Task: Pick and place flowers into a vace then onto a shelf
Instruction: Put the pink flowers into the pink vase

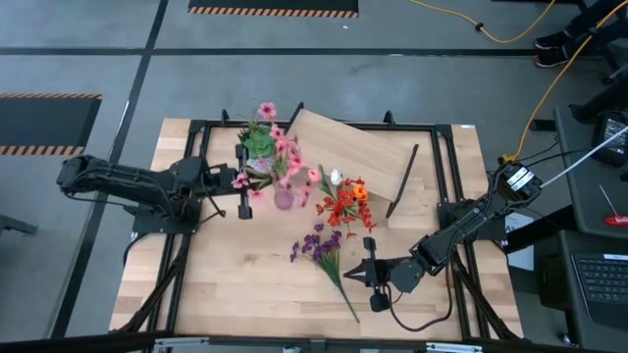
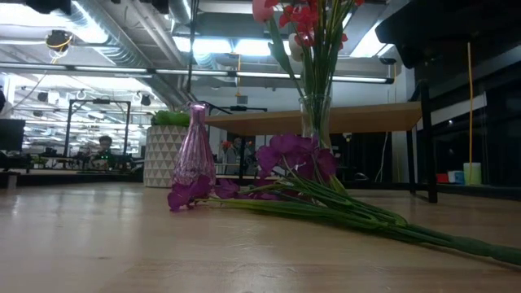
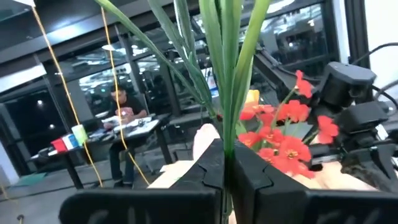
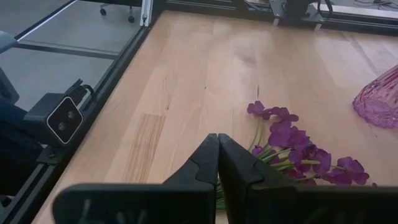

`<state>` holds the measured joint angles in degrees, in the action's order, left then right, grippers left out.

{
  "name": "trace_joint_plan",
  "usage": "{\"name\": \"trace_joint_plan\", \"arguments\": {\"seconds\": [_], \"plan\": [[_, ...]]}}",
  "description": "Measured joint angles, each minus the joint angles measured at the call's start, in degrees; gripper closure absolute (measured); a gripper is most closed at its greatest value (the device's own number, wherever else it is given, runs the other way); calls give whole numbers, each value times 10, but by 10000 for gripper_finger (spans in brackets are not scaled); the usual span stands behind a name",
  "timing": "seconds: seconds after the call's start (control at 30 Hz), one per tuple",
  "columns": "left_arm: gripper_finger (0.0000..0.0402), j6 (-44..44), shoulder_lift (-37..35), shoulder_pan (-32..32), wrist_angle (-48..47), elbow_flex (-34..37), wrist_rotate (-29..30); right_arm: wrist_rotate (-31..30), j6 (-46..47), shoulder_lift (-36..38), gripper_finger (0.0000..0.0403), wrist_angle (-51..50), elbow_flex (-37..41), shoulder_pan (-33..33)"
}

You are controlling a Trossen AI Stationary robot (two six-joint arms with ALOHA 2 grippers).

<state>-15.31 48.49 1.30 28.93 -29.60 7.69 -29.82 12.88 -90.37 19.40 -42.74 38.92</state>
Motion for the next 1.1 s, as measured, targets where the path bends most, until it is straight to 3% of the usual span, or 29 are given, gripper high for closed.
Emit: {"name": "trace_joint_plan", "arguments": {"seconds": [0.37,1.1], "plan": [[398,12,1,-49,28,1,-52,0,-1,0,389,-2,0,0],[398,47,66,-71,43,2,-59,-1,3,0,389,-9,0,0]]}}
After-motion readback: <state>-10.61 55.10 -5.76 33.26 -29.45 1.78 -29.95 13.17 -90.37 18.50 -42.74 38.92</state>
